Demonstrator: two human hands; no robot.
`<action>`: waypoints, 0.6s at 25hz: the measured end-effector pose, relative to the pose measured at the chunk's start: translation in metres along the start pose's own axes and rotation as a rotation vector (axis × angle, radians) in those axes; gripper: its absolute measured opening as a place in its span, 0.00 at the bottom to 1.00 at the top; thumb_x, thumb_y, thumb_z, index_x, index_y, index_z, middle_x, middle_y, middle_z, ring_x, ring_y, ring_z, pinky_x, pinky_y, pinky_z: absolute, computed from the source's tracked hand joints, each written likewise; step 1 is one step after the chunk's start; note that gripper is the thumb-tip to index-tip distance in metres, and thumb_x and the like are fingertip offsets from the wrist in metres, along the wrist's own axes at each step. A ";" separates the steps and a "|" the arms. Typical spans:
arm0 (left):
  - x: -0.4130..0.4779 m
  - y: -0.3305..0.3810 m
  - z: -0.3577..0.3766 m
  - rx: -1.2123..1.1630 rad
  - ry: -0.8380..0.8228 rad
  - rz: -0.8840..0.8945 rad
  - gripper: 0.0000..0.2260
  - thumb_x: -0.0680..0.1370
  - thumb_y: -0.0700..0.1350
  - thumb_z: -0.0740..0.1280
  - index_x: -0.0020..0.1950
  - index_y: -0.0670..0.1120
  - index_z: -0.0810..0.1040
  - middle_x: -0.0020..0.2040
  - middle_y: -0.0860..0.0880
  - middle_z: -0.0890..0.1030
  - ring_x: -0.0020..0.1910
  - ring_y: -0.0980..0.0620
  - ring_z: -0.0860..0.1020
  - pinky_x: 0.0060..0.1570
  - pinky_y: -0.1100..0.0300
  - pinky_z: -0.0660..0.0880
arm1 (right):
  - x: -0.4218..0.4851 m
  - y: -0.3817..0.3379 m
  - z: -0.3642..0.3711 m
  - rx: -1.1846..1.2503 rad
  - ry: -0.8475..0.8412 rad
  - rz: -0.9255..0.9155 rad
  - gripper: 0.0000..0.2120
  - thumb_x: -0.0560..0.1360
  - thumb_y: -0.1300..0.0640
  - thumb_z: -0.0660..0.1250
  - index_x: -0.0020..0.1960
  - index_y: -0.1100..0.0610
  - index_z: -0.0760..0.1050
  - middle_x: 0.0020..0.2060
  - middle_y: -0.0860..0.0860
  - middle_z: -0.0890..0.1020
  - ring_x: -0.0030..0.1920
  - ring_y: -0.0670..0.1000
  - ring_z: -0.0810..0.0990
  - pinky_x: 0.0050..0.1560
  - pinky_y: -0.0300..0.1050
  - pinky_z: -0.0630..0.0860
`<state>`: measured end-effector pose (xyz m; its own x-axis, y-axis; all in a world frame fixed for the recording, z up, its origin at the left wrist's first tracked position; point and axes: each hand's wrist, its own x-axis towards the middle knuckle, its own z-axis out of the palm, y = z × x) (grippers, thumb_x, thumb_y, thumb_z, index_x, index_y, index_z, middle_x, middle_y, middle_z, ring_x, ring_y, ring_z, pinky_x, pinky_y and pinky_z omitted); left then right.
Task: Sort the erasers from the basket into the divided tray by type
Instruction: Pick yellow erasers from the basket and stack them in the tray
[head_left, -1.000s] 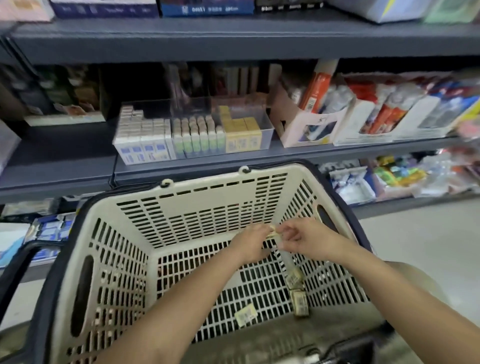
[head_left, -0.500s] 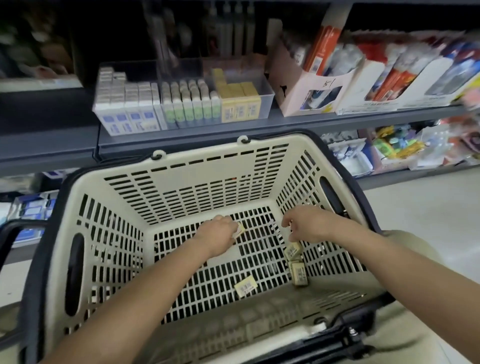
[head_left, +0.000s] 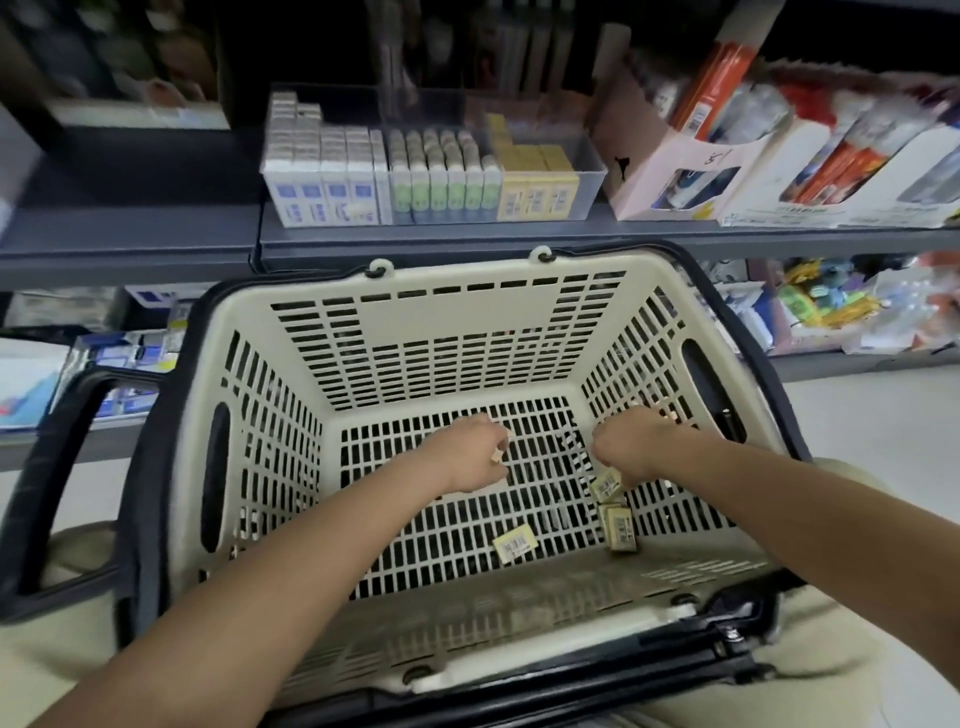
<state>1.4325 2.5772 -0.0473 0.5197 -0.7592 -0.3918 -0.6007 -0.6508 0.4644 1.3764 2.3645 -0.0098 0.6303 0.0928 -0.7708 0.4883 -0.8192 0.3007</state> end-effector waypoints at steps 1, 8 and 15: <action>-0.003 -0.005 -0.001 -0.016 -0.005 -0.023 0.17 0.78 0.51 0.64 0.65 0.46 0.71 0.62 0.45 0.72 0.58 0.48 0.72 0.57 0.55 0.71 | 0.002 0.000 0.001 -0.002 0.007 -0.003 0.13 0.70 0.52 0.70 0.53 0.55 0.75 0.50 0.51 0.78 0.49 0.52 0.77 0.48 0.49 0.78; 0.000 0.006 0.002 -0.193 0.052 -0.040 0.15 0.78 0.49 0.63 0.63 0.46 0.73 0.62 0.46 0.75 0.57 0.49 0.75 0.56 0.55 0.73 | 0.010 -0.001 -0.013 0.735 0.059 -0.034 0.20 0.70 0.55 0.72 0.60 0.49 0.73 0.53 0.46 0.77 0.53 0.48 0.74 0.50 0.41 0.69; 0.025 0.065 0.056 0.406 -0.067 0.613 0.23 0.79 0.45 0.60 0.74 0.51 0.61 0.75 0.46 0.61 0.72 0.45 0.60 0.68 0.47 0.63 | -0.007 0.025 -0.027 0.563 0.163 0.049 0.24 0.75 0.54 0.67 0.69 0.50 0.66 0.63 0.51 0.75 0.62 0.52 0.73 0.62 0.48 0.71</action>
<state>1.3725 2.5162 -0.0715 -0.0120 -0.9776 -0.2100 -0.9556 -0.0506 0.2902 1.4008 2.3592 0.0180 0.7505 0.0969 -0.6537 0.0888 -0.9950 -0.0456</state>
